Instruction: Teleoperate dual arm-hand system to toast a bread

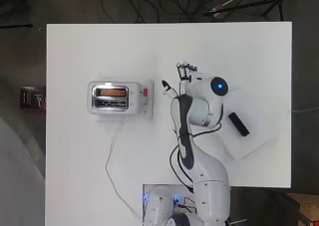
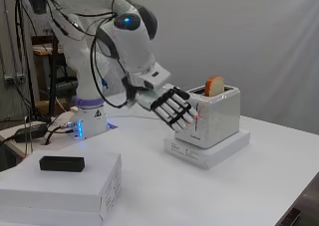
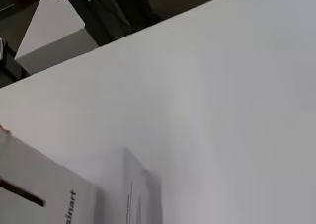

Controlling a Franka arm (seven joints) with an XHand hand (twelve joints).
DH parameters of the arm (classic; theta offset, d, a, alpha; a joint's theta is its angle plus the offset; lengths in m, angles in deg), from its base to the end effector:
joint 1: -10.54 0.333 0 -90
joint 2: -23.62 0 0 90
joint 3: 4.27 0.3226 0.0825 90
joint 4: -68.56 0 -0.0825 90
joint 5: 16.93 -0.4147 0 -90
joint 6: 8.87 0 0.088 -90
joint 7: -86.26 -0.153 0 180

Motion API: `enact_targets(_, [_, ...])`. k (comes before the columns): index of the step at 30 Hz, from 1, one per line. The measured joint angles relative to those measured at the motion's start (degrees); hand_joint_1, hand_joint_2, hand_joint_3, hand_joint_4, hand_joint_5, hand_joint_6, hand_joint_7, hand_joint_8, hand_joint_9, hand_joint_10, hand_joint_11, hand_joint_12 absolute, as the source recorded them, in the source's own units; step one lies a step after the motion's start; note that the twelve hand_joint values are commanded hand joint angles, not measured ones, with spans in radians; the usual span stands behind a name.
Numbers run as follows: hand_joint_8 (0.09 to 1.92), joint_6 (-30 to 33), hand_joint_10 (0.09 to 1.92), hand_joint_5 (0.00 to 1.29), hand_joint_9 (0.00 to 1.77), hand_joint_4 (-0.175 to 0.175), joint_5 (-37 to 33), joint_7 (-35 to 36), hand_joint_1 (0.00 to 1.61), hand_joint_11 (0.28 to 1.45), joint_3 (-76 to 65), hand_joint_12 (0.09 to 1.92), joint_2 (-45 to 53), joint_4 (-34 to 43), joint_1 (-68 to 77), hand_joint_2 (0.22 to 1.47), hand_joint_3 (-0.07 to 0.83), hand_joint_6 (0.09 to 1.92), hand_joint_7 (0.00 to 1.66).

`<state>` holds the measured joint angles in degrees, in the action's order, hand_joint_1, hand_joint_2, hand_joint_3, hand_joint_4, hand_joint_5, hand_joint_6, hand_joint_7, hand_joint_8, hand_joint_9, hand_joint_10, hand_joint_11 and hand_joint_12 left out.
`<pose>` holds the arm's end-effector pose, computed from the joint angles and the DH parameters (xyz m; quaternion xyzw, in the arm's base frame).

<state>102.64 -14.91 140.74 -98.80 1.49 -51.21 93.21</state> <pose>0.5353 -0.1222 0.3377 -0.9058 -0.3764 -0.0253 0.1929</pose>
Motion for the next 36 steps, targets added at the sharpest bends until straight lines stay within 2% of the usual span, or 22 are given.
enact_targets(3, [0.09,2.8,0.09,0.2,0.55,0.032,5.7,-4.2,0.24,0.5,-8.6,0.09,-7.3,-1.3,8.1,0.99,-0.002,0.09,0.32])
enact_targets(6, [0.09,4.7,0.09,0.22,0.63,0.018,10.3,-7.9,0.19,0.55,-11.4,0.09,-11.1,-1.7,13.5,1.0,0.003,0.09,0.34])
enact_targets(10, [0.09,5.0,0.09,0.24,0.93,-0.01,10.9,-5.6,0.17,0.74,-11.1,0.09,-12.3,-1.1,14.5,1.03,0.001,0.09,0.39])
enact_targets(13, [0.09,4.8,0.09,0.24,1.07,-0.029,12.1,-5.2,0.14,0.85,-10.0,0.09,-12.4,-0.5,14.8,1.03,-0.002,0.09,0.42])
enact_targets(20, [0.09,3.6,0.09,0.17,1.12,-0.061,15.4,-7.3,0.16,0.87,-10.9,0.09,-14.5,1.4,18.6,1.01,-0.004,0.09,0.45])
enact_targets(21, [0.09,3.6,0.1,0.18,1.13,-0.065,15.3,-6.5,0.18,0.86,-11.0,0.14,-14.8,1.5,18.8,1.01,-0.002,0.09,0.48])
enact_targets(23, [0.09,4.0,0.31,0.18,1.08,-0.072,15.4,-5.4,0.21,0.73,-10.9,0.53,-15.0,1.4,18.5,1.02,0.0,0.09,0.53])
enact_targets(24, [0.09,4.3,0.29,0.16,0.98,-0.071,15.6,-5.1,0.21,0.68,-10.4,0.47,-15.1,0.8,17.9,1.01,0.0,0.09,0.48])
enact_targets(25, [0.09,4.6,0.2,0.15,0.88,-0.066,15.7,-4.8,0.21,0.65,-9.7,0.32,-15.2,0.0,17.1,1.0,0.0,0.09,0.43])
enact_targets(27, [0.09,5.1,0.09,0.14,0.78,-0.056,16.0,-4.3,0.21,0.63,-8.3,0.1,-15.3,-1.5,15.2,0.98,-0.002,0.09,0.38])
enact_targets(32, [0.09,6.0,0.09,0.14,0.58,-0.017,16.1,-3.6,0.21,0.54,-4.3,0.09,-15.8,-5.3,10.7,0.96,-0.008,0.09,0.36])
enact_targets(36, [0.09,5.9,0.09,0.15,0.62,-0.001,16.8,-4.9,0.19,0.55,-4.0,0.09,-15.9,-6.3,10.6,0.95,-0.007,0.09,0.37])
